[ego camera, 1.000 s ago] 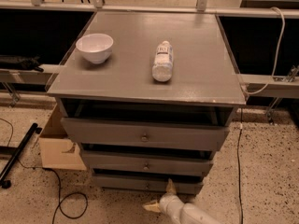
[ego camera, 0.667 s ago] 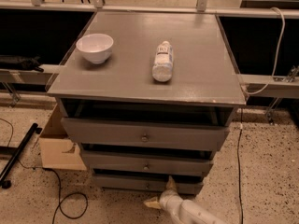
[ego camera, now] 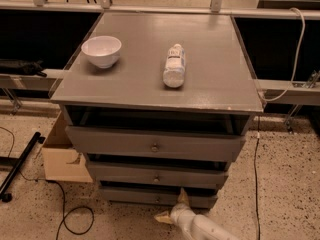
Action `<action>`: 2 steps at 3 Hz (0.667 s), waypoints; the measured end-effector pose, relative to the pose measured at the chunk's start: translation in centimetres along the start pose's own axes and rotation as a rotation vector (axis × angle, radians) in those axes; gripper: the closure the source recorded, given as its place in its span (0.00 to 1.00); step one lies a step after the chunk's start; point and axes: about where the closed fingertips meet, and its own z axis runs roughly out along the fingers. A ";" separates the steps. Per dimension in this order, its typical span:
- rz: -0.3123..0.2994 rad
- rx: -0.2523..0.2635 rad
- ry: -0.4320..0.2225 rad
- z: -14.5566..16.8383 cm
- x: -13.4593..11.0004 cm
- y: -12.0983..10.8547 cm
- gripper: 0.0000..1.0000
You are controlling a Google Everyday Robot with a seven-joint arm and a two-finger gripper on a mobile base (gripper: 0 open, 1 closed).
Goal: Open bottom drawer
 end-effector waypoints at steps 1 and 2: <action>-0.034 0.032 0.012 0.4 0.0 -1.0 0.00; -0.060 0.096 0.039 1.3 0.4 -4.1 0.00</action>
Offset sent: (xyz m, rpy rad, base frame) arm 0.0617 -0.0552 -0.0030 -0.1699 -0.0730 -0.0940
